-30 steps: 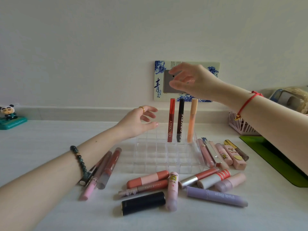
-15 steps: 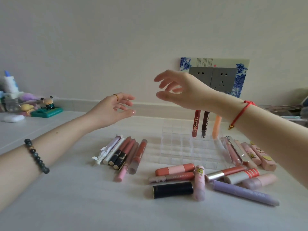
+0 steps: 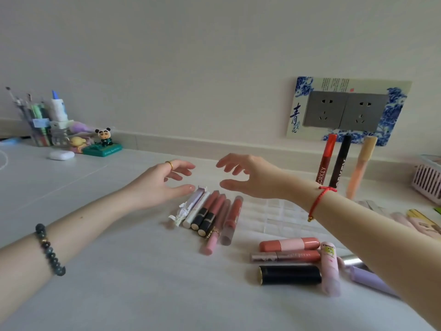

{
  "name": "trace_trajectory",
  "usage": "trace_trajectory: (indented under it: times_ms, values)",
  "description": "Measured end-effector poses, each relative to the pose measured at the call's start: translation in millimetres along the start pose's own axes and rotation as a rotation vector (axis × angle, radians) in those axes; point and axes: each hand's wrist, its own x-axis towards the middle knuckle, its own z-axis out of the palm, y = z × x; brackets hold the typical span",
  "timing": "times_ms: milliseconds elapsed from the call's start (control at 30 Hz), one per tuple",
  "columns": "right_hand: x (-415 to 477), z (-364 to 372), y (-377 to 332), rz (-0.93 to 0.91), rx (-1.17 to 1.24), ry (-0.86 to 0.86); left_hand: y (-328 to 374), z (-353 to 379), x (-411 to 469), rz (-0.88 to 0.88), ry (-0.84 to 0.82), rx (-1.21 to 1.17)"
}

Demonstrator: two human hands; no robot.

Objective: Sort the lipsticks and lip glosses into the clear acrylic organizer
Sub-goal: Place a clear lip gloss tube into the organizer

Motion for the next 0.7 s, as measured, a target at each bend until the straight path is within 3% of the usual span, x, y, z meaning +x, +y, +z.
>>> trace_trajectory:
  times_ms: [433,700]
  values:
    - [20,53,-1,0.011,-0.031,-0.111,-20,11,-36,-0.029,-0.139,0.024]
    - [22,56,-1,0.006,-0.025,-0.108,-23,10,-44,-0.006,-0.053,0.071]
